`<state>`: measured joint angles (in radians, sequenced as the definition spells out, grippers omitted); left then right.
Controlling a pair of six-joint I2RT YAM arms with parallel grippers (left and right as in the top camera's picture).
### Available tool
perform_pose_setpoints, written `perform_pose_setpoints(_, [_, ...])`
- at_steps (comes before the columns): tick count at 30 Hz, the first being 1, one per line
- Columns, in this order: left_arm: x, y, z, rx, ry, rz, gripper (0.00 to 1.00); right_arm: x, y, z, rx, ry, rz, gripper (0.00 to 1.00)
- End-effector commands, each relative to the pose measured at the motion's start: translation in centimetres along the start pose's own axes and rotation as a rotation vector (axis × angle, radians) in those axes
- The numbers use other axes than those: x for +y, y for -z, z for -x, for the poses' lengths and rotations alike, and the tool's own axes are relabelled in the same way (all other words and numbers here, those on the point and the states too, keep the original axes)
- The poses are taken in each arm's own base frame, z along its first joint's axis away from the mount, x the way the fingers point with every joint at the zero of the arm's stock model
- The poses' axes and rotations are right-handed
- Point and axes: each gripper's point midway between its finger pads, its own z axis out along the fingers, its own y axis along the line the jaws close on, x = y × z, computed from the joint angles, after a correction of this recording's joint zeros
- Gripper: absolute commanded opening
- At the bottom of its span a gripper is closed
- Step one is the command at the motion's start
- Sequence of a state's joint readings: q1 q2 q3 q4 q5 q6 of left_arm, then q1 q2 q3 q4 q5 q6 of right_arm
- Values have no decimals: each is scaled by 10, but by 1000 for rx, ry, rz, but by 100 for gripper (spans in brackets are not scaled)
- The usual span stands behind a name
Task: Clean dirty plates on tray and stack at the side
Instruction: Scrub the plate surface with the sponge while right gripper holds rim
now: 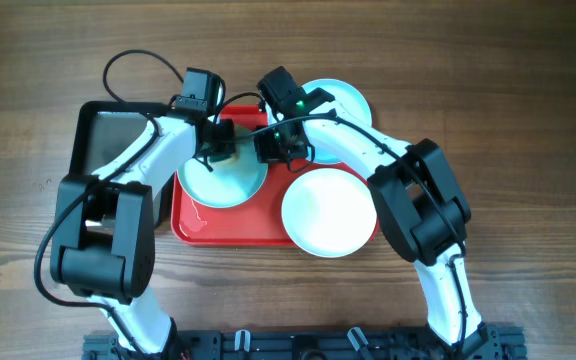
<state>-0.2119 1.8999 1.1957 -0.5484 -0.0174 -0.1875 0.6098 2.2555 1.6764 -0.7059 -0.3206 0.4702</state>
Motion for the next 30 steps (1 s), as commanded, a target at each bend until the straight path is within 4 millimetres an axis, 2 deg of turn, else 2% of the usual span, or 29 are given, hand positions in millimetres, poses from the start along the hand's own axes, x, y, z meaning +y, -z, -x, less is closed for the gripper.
perform_pose_setpoints(1, [47,2,-31,99,105,249,4,-1,-5,-5,24,-8,8,4])
perform_pose_setpoints(5, [36,15,-63,272,93,187,4,-2,-5,-5,26,-11,6,4])
perform_pose_setpoints(9, [-12,22,-74,361,-1,-110,4,5,-5,-8,46,-23,46,4])
perform_pose_setpoints(11, [-25,23,-71,356,-13,-186,4,13,-8,-15,84,-37,102,4])
perform_pose_setpoints(13, [-26,22,-67,335,-11,-189,4,12,-13,-17,95,-42,116,4])
perform_pose_setpoints(16, [-25,20,-59,307,0,-193,4,11,-17,-20,133,-59,171,4])
perform_pose_setpoints(23, [-15,15,-47,271,74,-205,4,10,-7,-16,155,-40,272,4])
perform_pose_setpoints(26, [-53,19,-45,264,69,-386,4,11,-7,-16,151,-34,272,4])
perform_pose_setpoints(28, [-62,11,-46,248,71,-360,4,11,-7,-15,148,-32,274,4])
perform_pose_setpoints(30, [-61,-3,-48,231,107,-270,4,10,-7,-15,148,-33,269,4])
